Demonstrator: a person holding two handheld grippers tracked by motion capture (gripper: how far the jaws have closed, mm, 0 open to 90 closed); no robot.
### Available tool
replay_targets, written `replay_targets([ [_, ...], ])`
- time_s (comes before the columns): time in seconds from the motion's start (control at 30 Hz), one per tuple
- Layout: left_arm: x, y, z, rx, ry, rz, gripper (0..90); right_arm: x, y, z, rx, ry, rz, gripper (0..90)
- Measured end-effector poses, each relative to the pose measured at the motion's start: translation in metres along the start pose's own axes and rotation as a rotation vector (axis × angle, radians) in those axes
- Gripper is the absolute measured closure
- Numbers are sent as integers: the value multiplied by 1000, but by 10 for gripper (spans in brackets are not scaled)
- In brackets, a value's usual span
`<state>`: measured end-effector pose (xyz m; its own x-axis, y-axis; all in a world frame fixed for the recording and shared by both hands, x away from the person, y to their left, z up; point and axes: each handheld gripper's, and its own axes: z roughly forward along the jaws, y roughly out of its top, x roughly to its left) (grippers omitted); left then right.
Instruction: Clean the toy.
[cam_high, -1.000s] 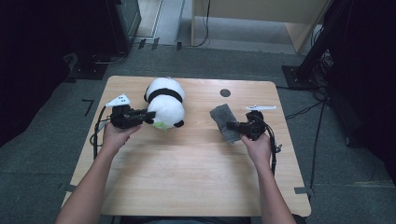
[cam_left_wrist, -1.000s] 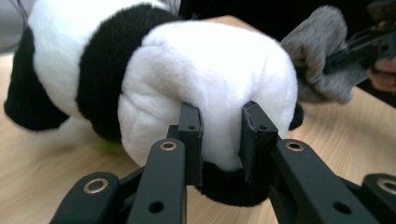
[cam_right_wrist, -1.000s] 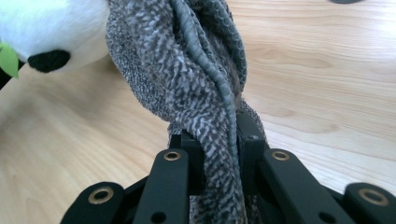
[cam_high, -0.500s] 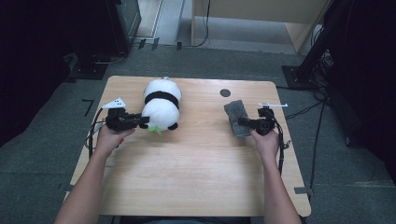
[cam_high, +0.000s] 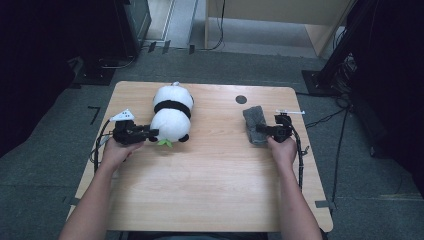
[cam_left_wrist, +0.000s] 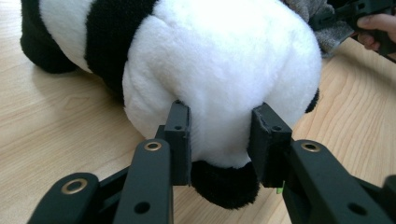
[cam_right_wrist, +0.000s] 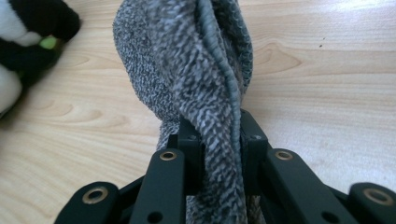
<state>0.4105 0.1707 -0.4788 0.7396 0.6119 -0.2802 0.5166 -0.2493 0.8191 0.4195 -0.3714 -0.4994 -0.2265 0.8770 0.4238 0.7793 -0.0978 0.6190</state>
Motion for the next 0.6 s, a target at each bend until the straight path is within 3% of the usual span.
replay_targets([
  [0.37, -2, -2, 1, -14, 2, -6, 534, 0, 0, 16, -7, 18, -8, 725],
  [0.53, -4, -2, 1, -13, 11, 7, 430, -1, 0, 15, -17, 17, -7, 594],
  [0.6, -4, -1, 1, -12, 18, 15, 401, 0, 0, 12, -28, -26, -63, 510],
])
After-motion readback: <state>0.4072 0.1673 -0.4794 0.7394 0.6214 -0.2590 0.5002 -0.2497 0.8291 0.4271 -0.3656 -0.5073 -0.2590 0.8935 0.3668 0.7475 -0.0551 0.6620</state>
